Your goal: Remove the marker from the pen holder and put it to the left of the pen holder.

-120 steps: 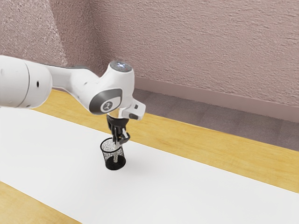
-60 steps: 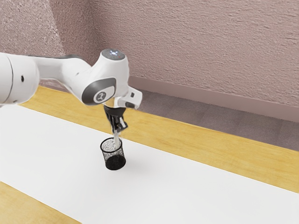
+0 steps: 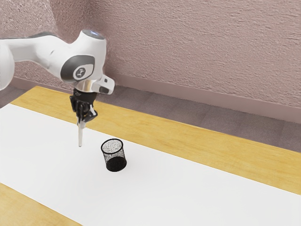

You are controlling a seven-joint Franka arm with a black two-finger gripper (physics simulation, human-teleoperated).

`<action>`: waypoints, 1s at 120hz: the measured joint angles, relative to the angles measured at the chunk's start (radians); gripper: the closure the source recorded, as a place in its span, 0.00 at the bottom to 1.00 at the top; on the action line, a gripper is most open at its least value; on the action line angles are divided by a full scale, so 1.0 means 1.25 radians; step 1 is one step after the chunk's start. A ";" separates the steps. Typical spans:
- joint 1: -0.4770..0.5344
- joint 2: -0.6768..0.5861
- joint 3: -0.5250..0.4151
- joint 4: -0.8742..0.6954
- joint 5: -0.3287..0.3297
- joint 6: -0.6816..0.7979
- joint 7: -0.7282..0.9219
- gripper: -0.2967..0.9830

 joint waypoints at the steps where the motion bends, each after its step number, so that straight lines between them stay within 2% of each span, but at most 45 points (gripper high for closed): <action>1: 0.007 0.004 0.005 0.000 0.000 -0.005 0.000 0.83; 16: 0.118 0.066 0.044 -0.002 0.005 -0.062 0.006 0.83; 47: 0.120 0.210 0.063 0.014 0.013 -0.109 0.037 0.83; 76: 0.132 0.255 0.072 0.016 0.012 -0.118 0.062 0.83; 82: 0.133 0.256 0.072 0.015 0.008 -0.119 0.067 0.78; 102: 0.133 0.251 0.072 0.015 -0.006 -0.113 0.081 0.50; 120: 0.132 0.190 0.066 0.013 -0.030 -0.067 0.092 0.37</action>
